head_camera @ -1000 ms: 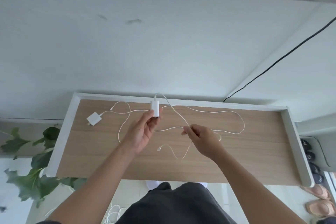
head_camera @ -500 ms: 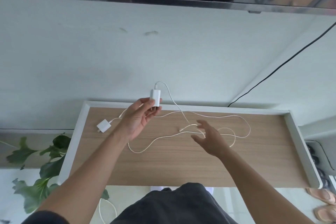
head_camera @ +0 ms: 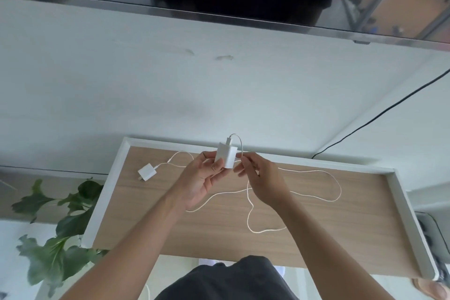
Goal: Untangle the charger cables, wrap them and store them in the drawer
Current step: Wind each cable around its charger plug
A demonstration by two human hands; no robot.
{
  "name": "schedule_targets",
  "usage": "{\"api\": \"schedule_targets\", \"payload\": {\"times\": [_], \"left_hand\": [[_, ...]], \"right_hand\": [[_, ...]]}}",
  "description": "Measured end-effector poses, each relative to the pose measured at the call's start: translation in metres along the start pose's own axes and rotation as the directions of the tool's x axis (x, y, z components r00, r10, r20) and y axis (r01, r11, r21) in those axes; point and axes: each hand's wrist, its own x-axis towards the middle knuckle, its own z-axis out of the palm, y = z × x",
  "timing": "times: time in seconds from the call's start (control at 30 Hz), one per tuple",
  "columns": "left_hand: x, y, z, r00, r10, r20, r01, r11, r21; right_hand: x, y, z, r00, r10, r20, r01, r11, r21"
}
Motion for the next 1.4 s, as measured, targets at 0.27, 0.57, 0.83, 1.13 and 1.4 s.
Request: {"api": "schedule_targets", "payload": {"times": [0.27, 0.57, 0.83, 1.13, 1.4], "left_hand": [[-0.003, -0.012, -0.004, 0.997, -0.079, -0.013, 0.08, 0.996, 0.042], [-0.02, -0.004, -0.021, 0.994, -0.094, -0.064, 0.104, 0.977, 0.185], [-0.015, -0.011, -0.015, 0.993, 0.029, -0.113, 0.002, 0.963, 0.27], [-0.018, -0.015, -0.008, 0.986, 0.098, -0.137, -0.063, 0.968, 0.242], [-0.022, -0.014, -0.007, 0.958, 0.266, -0.111, -0.106, 0.684, 0.722]], "right_hand": [[-0.017, 0.009, 0.011, 0.992, -0.102, 0.074, 0.117, 0.96, -0.253], [-0.015, 0.013, 0.014, 0.912, -0.183, 0.368, 0.273, 0.939, -0.209], [-0.019, 0.012, 0.012, 0.943, -0.141, 0.301, 0.19, 0.972, -0.141], [-0.027, 0.011, -0.013, 0.963, -0.079, 0.259, 0.118, 0.983, -0.138], [-0.03, 0.01, -0.049, 0.948, -0.062, 0.313, 0.108, 0.985, -0.132]]}}
